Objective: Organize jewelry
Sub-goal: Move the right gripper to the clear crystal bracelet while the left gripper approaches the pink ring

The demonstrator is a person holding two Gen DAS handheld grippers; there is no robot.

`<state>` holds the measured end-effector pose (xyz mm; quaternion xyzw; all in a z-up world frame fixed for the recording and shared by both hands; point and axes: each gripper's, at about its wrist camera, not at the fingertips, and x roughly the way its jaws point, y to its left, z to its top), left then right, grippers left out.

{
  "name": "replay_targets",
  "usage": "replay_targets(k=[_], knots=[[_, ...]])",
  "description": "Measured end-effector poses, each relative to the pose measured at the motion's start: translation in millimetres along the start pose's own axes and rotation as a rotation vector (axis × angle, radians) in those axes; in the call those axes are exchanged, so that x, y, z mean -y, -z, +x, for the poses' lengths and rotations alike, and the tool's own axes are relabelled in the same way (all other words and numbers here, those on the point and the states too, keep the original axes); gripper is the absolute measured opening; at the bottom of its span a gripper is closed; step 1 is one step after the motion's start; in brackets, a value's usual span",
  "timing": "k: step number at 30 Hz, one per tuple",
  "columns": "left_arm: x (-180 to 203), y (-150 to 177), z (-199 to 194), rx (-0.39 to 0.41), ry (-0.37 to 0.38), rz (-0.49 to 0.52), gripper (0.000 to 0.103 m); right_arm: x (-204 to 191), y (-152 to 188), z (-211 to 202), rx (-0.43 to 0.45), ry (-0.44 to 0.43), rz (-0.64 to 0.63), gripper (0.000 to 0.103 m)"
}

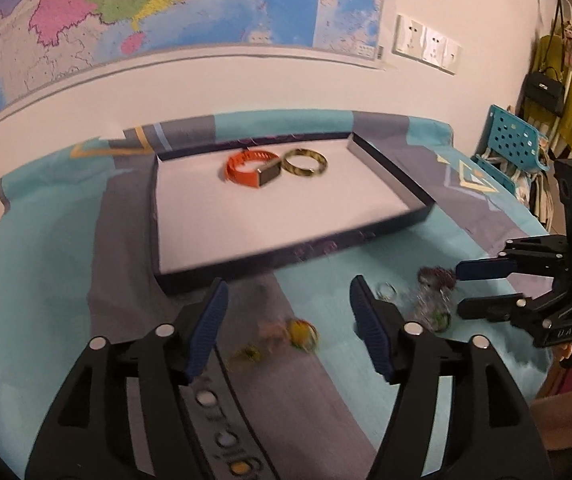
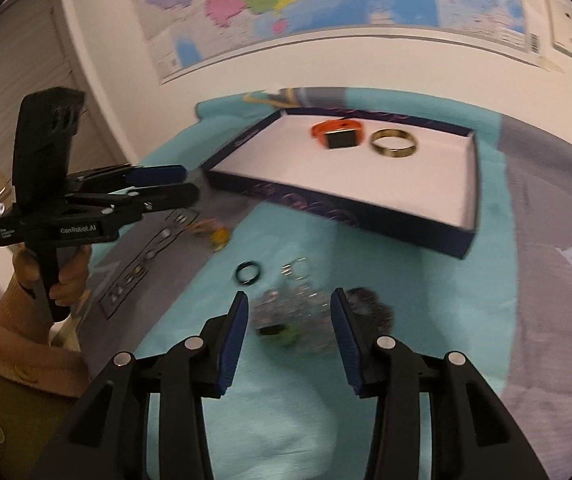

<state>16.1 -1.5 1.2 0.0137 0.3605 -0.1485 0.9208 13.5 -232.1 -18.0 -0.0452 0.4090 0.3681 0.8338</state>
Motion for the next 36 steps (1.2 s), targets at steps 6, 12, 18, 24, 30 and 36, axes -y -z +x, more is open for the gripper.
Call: replay_targets(k=[6,12,18,24,30,36], knots=[[10.5,13.4,-2.8,-0.010,-0.009,0.025,0.066,-2.2,10.2,3.0,-0.022,0.036,0.016,0.032],[12.0,20.7,-4.8,-0.010,0.007,0.022,0.068,15.0,20.1,4.9,-0.041,0.065,0.100,0.025],[8.2,27.3,-4.3,-0.027,0.010,0.012,0.068,23.3,22.6,13.8,-0.044,0.069,0.151,0.026],[7.3,32.3,-3.4,-0.039,0.017,0.016,0.068,19.2,17.3,19.1,-0.034,0.074,0.144,0.027],[3.8,34.2,-1.1,-0.049,0.025,0.008,0.068,19.1,16.0,19.9,-0.031,0.073,0.137,0.018],[-1.7,35.8,0.8,-0.057,0.019,-0.010,0.067,17.3,14.6,14.6,-0.017,0.058,0.129,0.008]])
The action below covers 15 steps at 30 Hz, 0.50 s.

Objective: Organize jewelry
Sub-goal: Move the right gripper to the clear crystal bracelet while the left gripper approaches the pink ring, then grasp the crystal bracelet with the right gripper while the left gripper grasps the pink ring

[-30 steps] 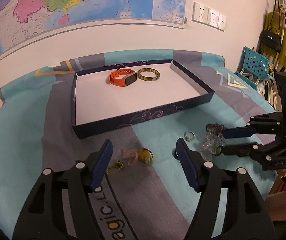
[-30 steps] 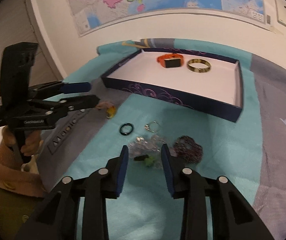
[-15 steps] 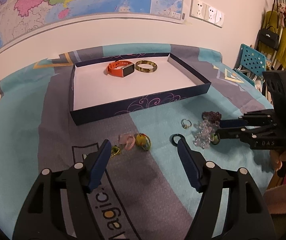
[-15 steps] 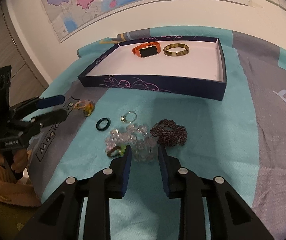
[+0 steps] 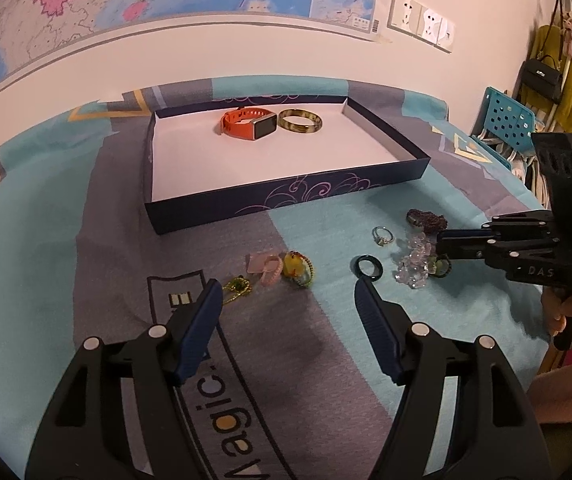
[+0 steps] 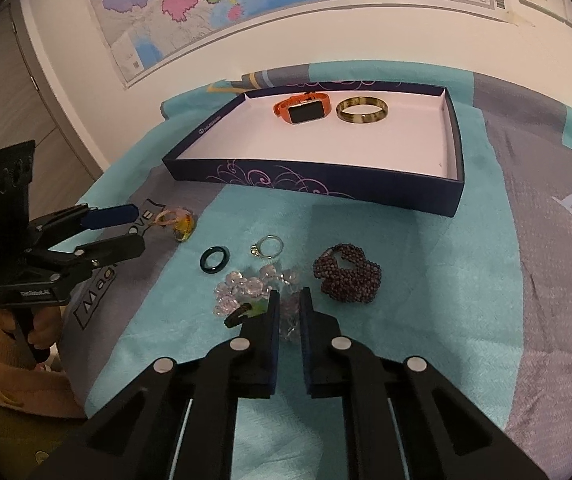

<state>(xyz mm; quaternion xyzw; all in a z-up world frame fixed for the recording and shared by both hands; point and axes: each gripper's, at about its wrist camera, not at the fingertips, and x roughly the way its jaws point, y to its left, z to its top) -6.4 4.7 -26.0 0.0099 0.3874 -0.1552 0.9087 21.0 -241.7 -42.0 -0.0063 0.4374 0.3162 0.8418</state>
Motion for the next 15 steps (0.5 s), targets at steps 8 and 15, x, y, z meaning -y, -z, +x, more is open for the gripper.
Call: replay_targets(k=[8,15], knots=[[-4.1,1.7,2.7,-0.011,0.000,-0.011,0.066,0.5,-5.8,-14.6,0.042,-0.066,0.021,0.008],[-4.5,-2.3,7.0,-0.015,-0.012,0.004,0.060,-0.1,-12.4,-21.1,0.063,-0.088,0.023,0.008]])
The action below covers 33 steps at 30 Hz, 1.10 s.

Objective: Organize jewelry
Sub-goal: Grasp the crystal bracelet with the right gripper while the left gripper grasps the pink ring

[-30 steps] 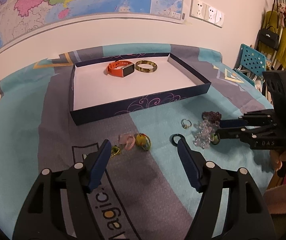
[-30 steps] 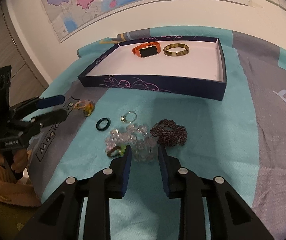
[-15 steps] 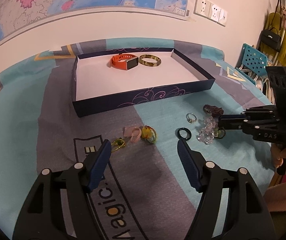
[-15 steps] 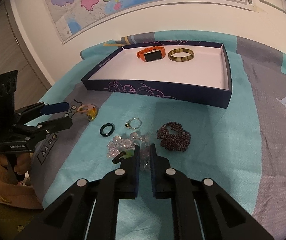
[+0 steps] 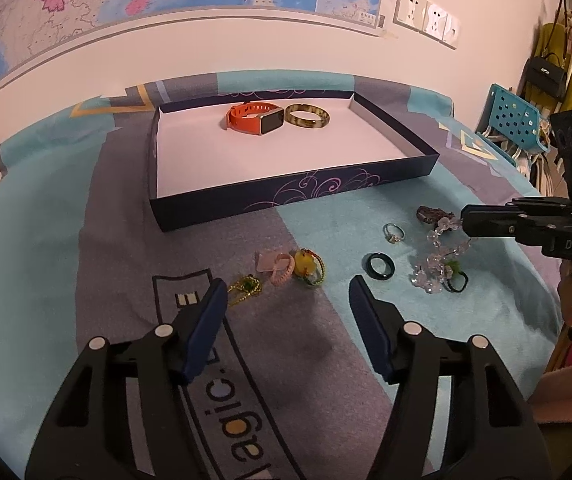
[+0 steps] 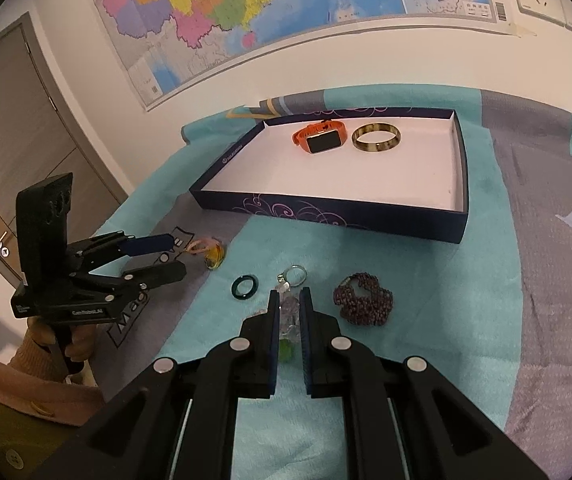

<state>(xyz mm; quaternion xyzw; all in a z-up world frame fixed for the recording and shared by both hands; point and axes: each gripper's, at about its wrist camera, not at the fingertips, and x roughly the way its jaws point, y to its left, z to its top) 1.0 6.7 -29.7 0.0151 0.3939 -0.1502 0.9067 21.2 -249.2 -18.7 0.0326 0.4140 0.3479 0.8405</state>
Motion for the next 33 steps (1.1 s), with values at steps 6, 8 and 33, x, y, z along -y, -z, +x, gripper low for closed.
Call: replay_targets(k=[6,8,33], knots=[[-0.4,-5.6,4.0,0.000,-0.010,0.018,0.051,-2.9,-7.4,-11.4,0.045,-0.029,0.011,0.008],[-0.6,-7.0,4.0,0.004,-0.007,0.026,0.048,-3.8,-10.8,-14.6,0.059,-0.036,0.010,0.008],[-17.7,-21.6,13.0,-0.010,0.059,-0.020,0.004,-12.3,-32.0,-18.0,0.110,-0.050,-0.006,0.008]])
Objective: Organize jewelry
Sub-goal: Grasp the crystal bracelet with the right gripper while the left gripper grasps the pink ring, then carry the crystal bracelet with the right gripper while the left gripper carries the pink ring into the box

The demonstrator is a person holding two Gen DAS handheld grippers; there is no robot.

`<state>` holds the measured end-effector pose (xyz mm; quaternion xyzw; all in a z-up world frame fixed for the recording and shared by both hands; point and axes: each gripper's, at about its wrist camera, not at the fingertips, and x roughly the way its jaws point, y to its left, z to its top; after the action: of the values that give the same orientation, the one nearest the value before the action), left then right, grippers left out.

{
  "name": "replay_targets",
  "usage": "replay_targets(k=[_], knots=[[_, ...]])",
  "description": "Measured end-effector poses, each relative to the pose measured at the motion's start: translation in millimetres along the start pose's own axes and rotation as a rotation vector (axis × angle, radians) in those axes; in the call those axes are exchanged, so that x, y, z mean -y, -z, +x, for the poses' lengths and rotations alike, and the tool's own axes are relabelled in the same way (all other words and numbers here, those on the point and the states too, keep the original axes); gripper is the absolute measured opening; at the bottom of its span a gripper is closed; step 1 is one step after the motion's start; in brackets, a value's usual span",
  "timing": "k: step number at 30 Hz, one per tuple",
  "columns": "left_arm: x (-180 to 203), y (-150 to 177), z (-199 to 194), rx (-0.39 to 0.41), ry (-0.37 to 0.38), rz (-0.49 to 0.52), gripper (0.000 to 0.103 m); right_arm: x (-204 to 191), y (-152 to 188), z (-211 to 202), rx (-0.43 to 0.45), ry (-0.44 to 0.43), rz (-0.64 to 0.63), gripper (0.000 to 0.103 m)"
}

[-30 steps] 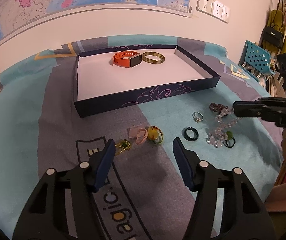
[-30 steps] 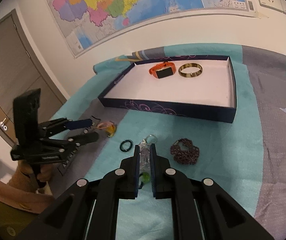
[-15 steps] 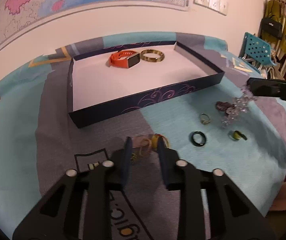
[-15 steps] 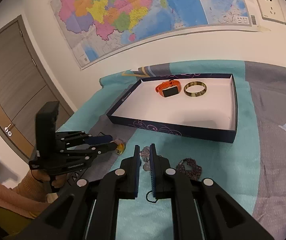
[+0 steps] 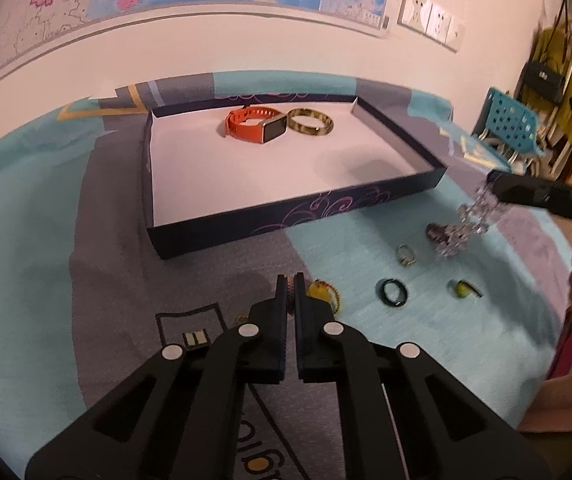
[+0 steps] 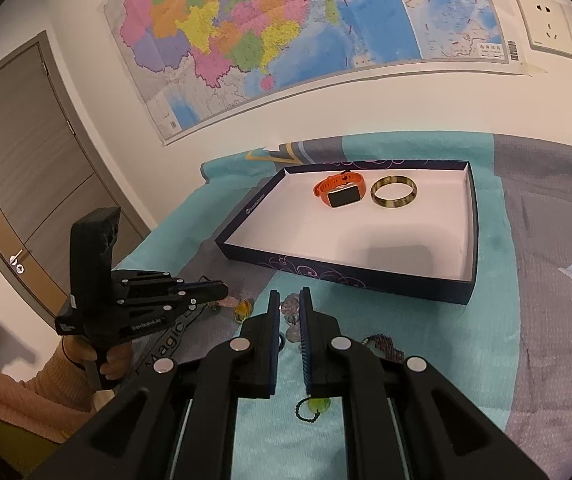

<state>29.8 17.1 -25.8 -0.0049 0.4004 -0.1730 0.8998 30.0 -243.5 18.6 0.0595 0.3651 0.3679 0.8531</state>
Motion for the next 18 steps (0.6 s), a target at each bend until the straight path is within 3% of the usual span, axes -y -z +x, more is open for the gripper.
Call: replay_targets(k=[12,18], knots=[[-20.3,-14.1,-14.6,0.034,0.085,-0.091,0.004,1.7,-1.8,-0.1,0.008,-0.004,0.003,0.008],[-19.1,-18.9,-20.5,0.051,0.088,-0.094,0.004,2.0,-5.3,-1.3,0.014,-0.007,-0.002,0.008]])
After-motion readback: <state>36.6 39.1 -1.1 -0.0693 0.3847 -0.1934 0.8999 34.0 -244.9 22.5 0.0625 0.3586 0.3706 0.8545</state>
